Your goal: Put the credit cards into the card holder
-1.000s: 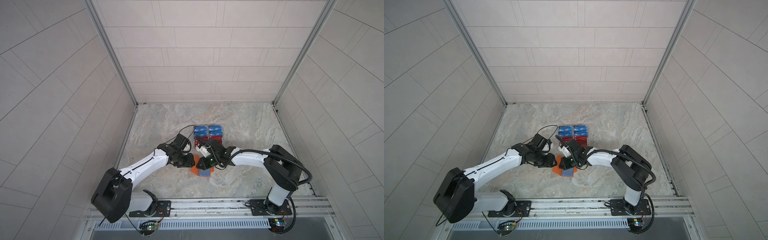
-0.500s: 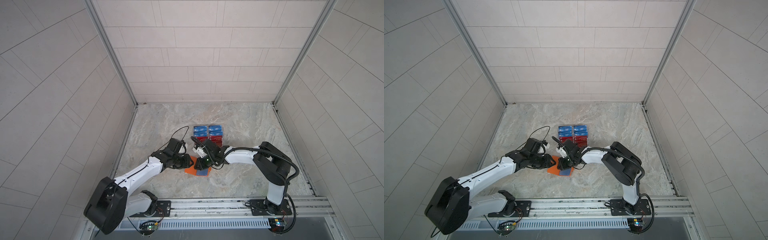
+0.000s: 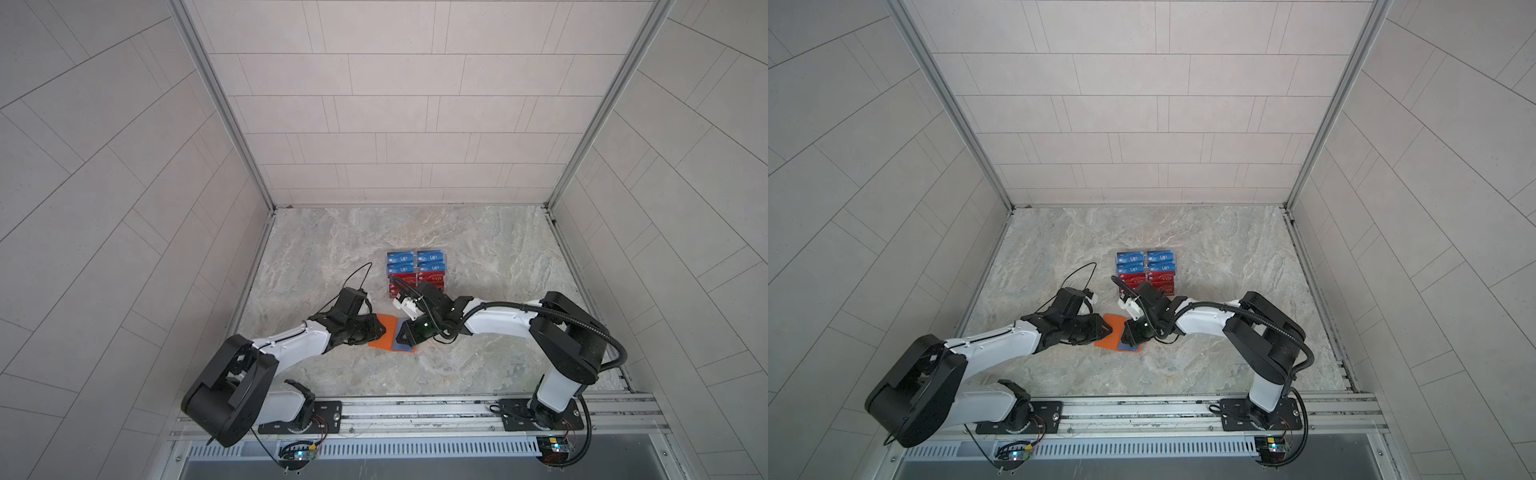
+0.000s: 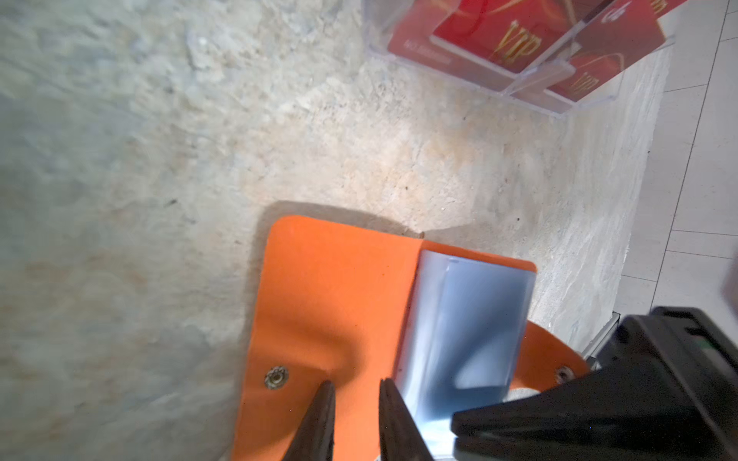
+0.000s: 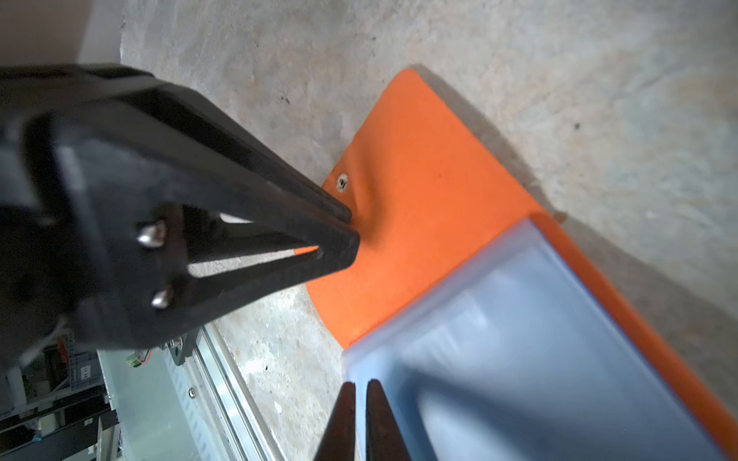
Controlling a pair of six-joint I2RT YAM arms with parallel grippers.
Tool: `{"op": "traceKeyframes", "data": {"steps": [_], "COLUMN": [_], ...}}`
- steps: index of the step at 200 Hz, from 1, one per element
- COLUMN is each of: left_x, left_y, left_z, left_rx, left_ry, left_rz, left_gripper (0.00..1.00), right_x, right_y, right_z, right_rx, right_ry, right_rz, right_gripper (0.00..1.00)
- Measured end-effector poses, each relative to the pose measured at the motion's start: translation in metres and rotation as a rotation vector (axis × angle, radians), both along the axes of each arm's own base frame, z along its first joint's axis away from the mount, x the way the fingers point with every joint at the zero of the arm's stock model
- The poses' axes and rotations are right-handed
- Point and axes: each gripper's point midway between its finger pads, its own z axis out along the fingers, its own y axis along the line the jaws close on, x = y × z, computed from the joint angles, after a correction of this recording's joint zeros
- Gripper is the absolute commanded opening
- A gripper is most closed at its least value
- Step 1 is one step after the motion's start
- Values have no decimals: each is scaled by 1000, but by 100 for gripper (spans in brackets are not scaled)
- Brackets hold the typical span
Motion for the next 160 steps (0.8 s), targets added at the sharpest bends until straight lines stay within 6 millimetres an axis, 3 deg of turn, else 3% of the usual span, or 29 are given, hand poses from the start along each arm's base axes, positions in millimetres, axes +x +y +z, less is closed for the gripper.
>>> {"op": "traceKeyframes", "data": {"steps": [41,96,160], "left_x": [-4,-9,-17], "left_y": [-6,-18,-17], "left_z": [-3,-5,-6], "left_rx": [11,9,7], "left_ry": [-19,-54,-33], "left_rz": [-6,15,35], "left_gripper": [24,21,19], "right_x": [-1,9,23], "right_y": [-29,-37,-43], "right_z": [-24,-24,-23], "right_rx": [-100,-157,-198], "right_ry": [17,-37,-71], "right_rz": [-41,-45,-45], "right_gripper": [6,5,4]}}
